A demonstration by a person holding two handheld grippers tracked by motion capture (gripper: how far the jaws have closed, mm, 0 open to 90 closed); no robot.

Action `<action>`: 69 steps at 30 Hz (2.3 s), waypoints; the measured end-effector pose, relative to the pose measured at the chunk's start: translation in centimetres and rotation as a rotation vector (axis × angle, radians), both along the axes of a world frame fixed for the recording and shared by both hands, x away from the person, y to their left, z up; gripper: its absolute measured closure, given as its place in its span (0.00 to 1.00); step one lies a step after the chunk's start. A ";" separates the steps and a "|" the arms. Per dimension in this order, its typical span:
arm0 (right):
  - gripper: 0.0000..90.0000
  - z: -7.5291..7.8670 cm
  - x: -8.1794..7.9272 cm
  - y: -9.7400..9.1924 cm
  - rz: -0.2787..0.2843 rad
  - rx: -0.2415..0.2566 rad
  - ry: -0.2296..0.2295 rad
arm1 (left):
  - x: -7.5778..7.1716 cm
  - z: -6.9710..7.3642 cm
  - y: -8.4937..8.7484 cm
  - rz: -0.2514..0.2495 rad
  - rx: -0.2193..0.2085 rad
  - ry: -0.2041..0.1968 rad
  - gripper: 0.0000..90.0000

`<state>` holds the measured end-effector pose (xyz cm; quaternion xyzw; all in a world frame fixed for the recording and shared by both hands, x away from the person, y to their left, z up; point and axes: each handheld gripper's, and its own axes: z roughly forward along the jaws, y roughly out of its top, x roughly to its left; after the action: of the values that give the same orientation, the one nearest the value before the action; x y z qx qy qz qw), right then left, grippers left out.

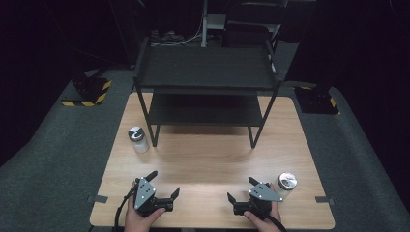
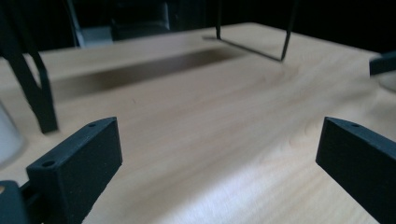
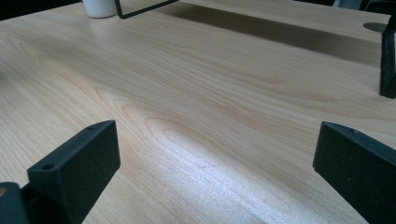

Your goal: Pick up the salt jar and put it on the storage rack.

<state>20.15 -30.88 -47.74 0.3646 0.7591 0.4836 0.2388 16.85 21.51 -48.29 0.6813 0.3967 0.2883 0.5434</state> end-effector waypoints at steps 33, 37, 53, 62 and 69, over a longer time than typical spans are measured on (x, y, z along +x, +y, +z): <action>0.00 0.0 -0.2 0.0 0.008 -0.004 0.000 | 7.8 0.0 2.0 0.373 0.033 0.038 0.01; 0.00 0.0 -0.2 -0.1 0.006 0.003 0.001 | 8.7 -0.6 2.0 0.384 0.026 0.052 0.01; 0.00 0.0 -0.4 0.0 -0.014 0.012 0.007 | 11.3 -1.3 2.8 0.433 -0.004 0.080 0.01; 0.00 -0.1 -0.6 0.0 -0.021 0.013 0.004 | 12.2 -1.5 3.2 0.456 -0.029 0.097 0.12; 0.00 -0.1 -0.6 0.0 -0.025 0.015 0.005 | 13.1 -1.3 2.9 0.452 -0.006 0.101 0.21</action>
<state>19.58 -30.87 -47.80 0.3769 0.7514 0.4853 0.2404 29.96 24.41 -49.63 0.5871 0.5668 0.3669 0.4465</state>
